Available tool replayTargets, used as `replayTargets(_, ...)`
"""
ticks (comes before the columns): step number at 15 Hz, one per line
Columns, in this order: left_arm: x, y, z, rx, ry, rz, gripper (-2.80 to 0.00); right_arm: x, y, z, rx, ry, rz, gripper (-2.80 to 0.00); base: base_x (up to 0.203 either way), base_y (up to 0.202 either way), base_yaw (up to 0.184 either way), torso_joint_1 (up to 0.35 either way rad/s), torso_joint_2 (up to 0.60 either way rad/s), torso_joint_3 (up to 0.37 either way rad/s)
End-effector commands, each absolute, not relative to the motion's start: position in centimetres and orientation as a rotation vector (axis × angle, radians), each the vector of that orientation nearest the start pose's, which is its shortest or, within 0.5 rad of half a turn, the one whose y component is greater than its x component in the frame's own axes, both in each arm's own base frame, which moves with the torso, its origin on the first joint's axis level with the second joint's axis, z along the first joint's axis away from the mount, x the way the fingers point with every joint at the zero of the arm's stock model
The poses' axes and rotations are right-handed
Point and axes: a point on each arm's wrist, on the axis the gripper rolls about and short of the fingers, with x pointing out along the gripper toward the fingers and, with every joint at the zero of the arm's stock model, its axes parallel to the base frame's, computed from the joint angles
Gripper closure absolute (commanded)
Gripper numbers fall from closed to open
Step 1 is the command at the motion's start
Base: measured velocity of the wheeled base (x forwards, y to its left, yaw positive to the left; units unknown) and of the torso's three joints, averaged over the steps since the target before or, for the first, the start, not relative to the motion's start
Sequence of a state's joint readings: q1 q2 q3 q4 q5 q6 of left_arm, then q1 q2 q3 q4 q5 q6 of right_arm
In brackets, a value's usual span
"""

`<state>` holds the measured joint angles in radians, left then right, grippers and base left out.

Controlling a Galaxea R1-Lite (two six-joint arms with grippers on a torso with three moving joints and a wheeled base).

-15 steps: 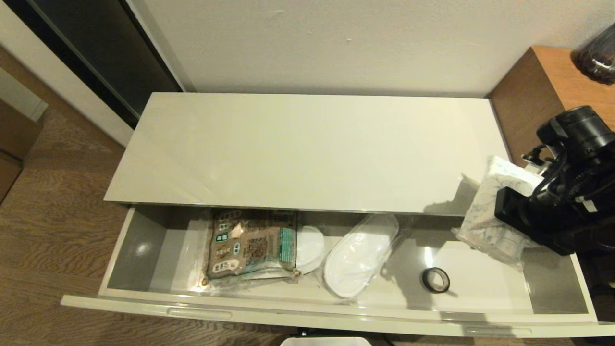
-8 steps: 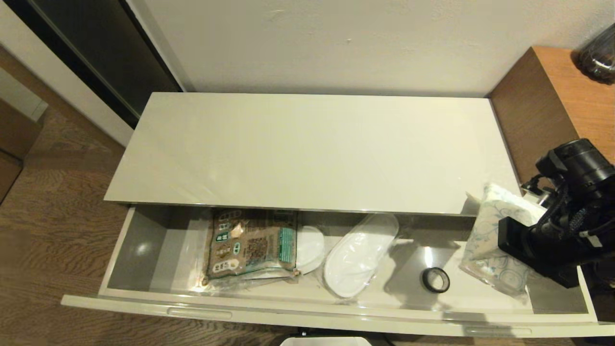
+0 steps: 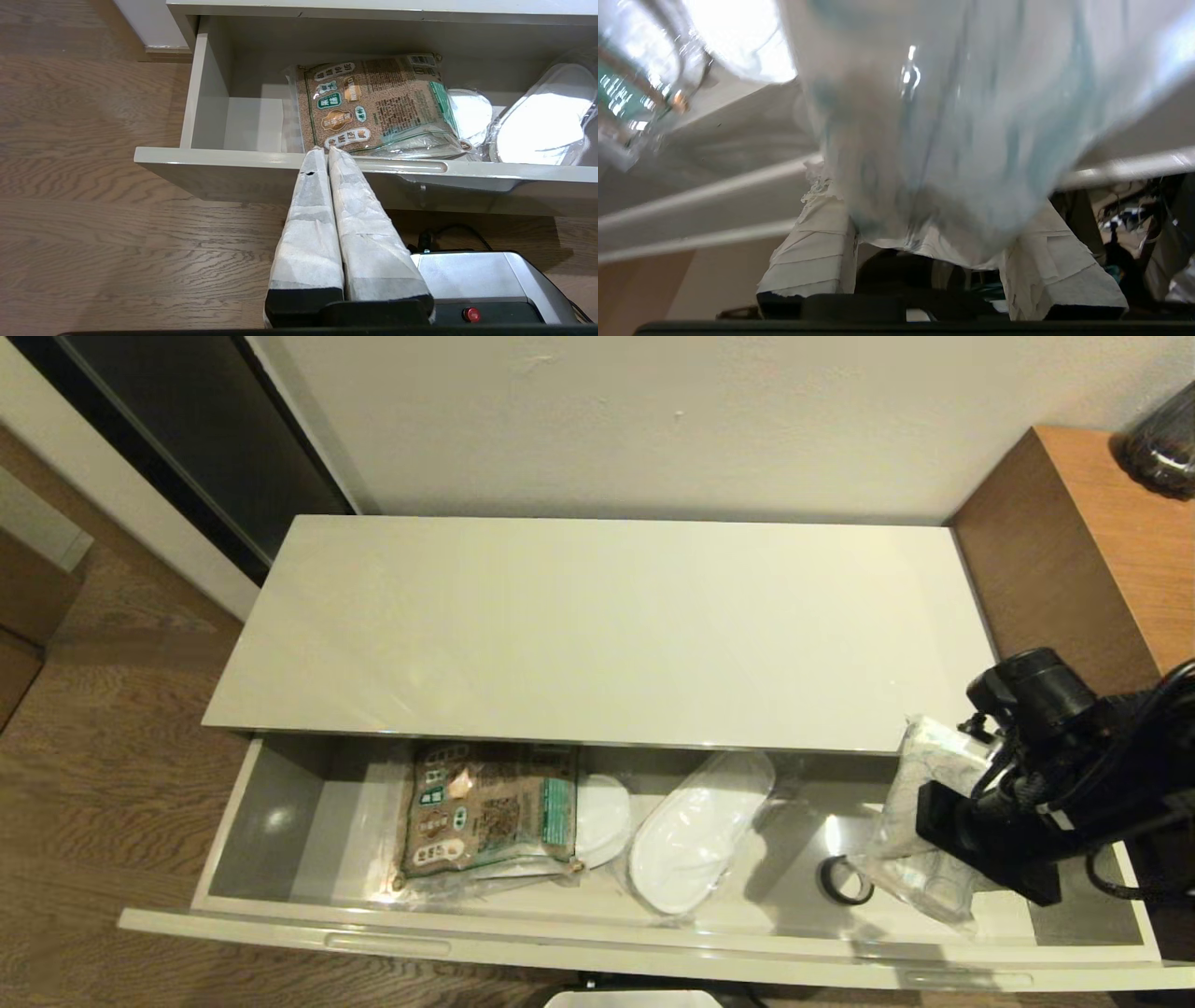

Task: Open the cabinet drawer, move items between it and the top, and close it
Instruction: Put the tissue in the drawer

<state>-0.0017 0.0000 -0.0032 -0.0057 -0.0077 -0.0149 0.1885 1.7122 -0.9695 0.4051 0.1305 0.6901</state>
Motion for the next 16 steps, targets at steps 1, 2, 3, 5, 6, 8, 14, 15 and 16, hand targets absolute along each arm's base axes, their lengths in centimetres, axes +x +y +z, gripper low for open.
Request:
replayTargets(1,-2.3,0.0,7.7,-0.015,-0.008,-0.009,0.0,28.2,5.7,11.0,0.59,1.271,-0.182,0.0,0.0,0.0,0.0,0.0,0.0,0.0)
replayTargets(2,-2.3,0.0,7.7,-0.015,-0.008,-0.009,0.0,28.8,5.8,10.4,0.598,1.272,-0.189,0.0,0.0,0.0,0.0,0.0,0.0,0.0)
replayTargets(3,-2.3,0.0,7.7,-0.015,-0.008,-0.009,0.0,29.4,5.9,10.2,0.605,1.266,-0.191,0.0,0.0,0.0,0.0,0.0,0.0,0.0)
replayTargets(5,-2.3,0.0,7.7,-0.015,-0.008,-0.009,0.0,30.1,6.0,10.0,0.608,1.259,-0.196,0.0,0.0,0.0,0.0,0.0,0.0,0.0)
replayTargets(6,-2.3,0.0,7.7,-0.015,-0.008,-0.009,0.0,30.2,6.0,10.0,0.606,1.26,-0.195,0.0,0.0,0.0,0.0,0.0,0.0,0.0)
replayTargets(8,-2.3,0.0,7.7,-0.015,-0.008,-0.009,0.0,30.1,6.3,9.7,0.599,1.271,-0.192,0.0,0.0,0.0,0.0,0.0,0.0,0.0)
replayTargets(14,-2.3,0.0,7.7,-0.015,-0.008,-0.009,0.0,30.0,7.3,7.8,0.607,1.335,-0.244,0.0,0.0,0.0,0.0,0.0,0.0,0.0)
replayTargets(15,-2.3,0.0,7.7,-0.015,-0.008,-0.009,0.0,30.4,7.1,7.3,0.597,1.322,-0.271,0.0,0.0,0.0,0.0,0.0,0.0,0.0)
replayTargets(16,-2.3,0.0,7.7,-0.015,-0.008,-0.009,0.0,30.8,7.1,7.4,0.603,1.305,-0.277,0.0,0.0,0.0,0.0,0.0,0.0,0.0)
